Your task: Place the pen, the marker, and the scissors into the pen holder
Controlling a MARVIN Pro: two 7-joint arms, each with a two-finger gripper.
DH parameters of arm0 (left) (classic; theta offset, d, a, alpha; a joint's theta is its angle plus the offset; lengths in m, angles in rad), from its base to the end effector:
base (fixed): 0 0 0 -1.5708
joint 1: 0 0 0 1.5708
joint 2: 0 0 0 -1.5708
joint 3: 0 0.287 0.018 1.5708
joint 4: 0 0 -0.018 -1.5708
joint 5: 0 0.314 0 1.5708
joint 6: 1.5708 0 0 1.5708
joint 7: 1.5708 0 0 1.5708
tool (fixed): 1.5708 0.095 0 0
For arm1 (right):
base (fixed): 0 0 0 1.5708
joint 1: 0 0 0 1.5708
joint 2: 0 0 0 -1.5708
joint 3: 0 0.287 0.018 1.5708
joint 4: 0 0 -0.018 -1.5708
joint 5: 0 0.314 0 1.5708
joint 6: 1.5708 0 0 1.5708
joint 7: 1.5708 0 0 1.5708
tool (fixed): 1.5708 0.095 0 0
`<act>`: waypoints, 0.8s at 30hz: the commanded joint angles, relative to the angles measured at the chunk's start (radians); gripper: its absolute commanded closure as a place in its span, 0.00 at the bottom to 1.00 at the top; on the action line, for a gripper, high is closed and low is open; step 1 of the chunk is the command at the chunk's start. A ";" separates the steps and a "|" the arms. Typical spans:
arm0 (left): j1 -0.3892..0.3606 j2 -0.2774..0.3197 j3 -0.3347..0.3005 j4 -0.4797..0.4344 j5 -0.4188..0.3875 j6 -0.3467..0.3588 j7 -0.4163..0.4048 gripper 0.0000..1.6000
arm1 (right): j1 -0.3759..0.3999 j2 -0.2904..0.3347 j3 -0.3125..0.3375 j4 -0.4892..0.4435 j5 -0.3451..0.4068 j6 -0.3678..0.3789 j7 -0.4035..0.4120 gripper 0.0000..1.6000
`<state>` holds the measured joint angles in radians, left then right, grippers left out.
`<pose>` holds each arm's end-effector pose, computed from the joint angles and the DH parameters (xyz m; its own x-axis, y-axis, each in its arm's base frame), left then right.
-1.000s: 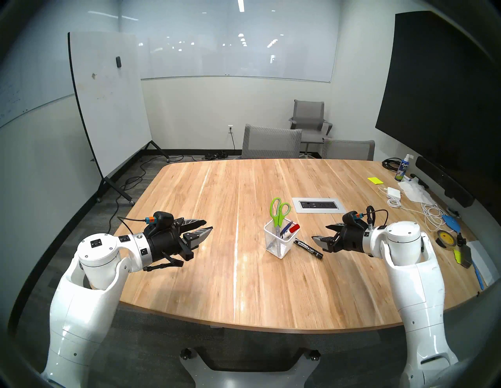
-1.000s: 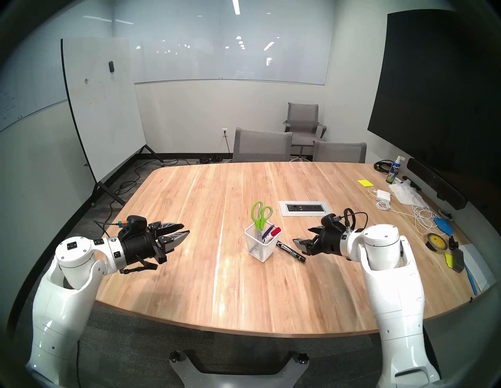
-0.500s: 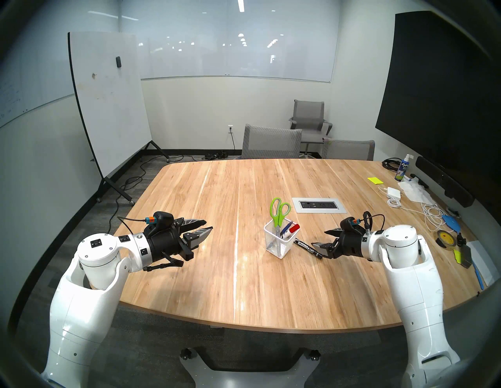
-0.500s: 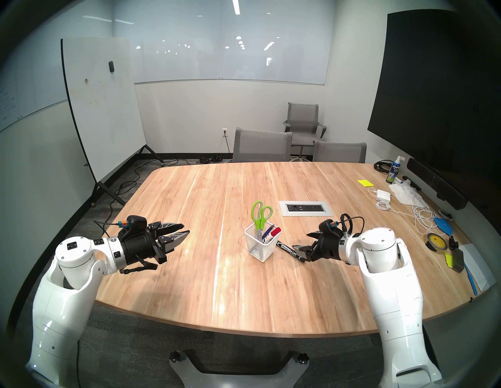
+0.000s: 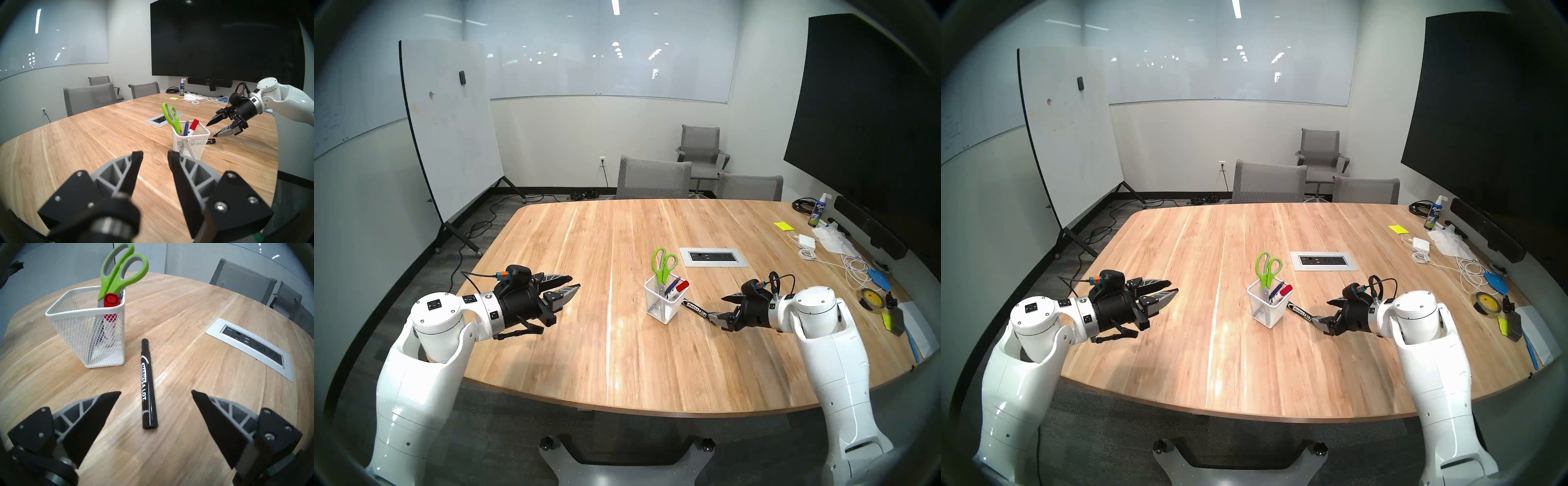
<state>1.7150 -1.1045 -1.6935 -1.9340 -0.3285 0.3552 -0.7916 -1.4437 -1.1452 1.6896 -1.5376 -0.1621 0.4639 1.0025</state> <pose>0.3550 0.0543 -0.2165 0.1148 -0.1593 0.9805 -0.7212 -0.6921 -0.0280 0.4212 -0.1179 -0.2823 0.3907 0.4371 0.8101 0.6635 -0.7438 0.0813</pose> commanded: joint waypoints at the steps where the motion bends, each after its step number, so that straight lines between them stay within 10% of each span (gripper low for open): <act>1: -0.003 0.002 -0.003 -0.018 0.000 -0.001 -0.001 0.42 | 0.024 0.012 -0.003 -0.011 0.001 -0.019 0.012 0.00; 24: -0.003 0.002 -0.003 -0.018 0.000 -0.001 -0.001 0.42 | 0.095 -0.034 -0.078 0.062 -0.032 -0.050 -0.022 0.00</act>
<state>1.7150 -1.1049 -1.6938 -1.9340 -0.3283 0.3555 -0.7919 -1.4043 -1.1600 1.6269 -1.4888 -0.1872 0.4233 1.0001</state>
